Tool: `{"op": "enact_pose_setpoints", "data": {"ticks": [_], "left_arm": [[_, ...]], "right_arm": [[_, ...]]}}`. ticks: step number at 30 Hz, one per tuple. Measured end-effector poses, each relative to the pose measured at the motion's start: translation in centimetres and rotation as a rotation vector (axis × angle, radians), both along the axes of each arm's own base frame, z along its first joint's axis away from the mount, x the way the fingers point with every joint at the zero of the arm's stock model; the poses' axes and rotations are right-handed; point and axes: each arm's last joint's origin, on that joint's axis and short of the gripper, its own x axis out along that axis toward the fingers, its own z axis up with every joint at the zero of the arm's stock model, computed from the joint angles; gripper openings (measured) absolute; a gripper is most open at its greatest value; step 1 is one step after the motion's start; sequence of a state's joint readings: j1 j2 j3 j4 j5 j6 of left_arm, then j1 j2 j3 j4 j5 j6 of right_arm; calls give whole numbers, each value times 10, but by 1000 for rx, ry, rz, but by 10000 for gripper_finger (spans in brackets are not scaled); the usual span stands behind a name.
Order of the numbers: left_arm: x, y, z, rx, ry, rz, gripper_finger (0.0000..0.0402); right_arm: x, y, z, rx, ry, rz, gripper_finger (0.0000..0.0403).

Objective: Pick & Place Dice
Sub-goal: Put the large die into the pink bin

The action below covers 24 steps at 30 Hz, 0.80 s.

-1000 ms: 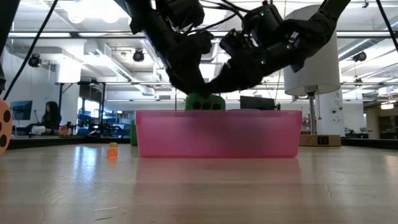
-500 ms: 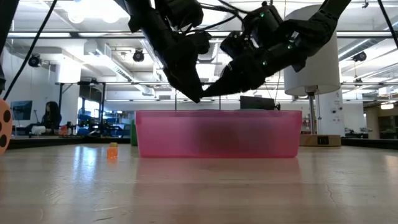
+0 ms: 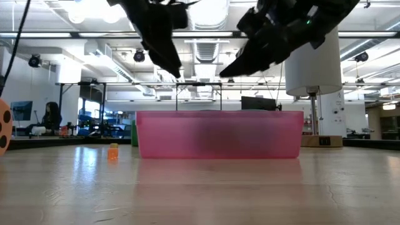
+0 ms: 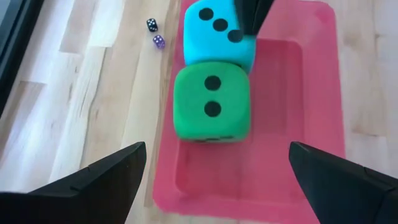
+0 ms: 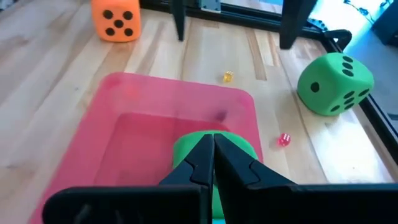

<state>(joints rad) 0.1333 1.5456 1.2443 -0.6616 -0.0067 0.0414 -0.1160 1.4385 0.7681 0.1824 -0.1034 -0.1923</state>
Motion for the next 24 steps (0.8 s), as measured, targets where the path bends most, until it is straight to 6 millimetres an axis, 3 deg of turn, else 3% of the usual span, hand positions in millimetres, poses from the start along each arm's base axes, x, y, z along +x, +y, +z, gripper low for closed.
{"op": "enact_pose_setpoints", "data": {"ticks": [7,17,24], "left_arm": [[-35,-6,-7,-40,-1,53,397],[-89,-24,-26,-112,6,111,397],[-107,-50,-23,-132,-19,25,397]], "right_arm": [[-24,9,22,-4,-30,24,8],[-53,13,33,-9,-107,26,8],[-62,14,36,-5,-132,25,8]]}}
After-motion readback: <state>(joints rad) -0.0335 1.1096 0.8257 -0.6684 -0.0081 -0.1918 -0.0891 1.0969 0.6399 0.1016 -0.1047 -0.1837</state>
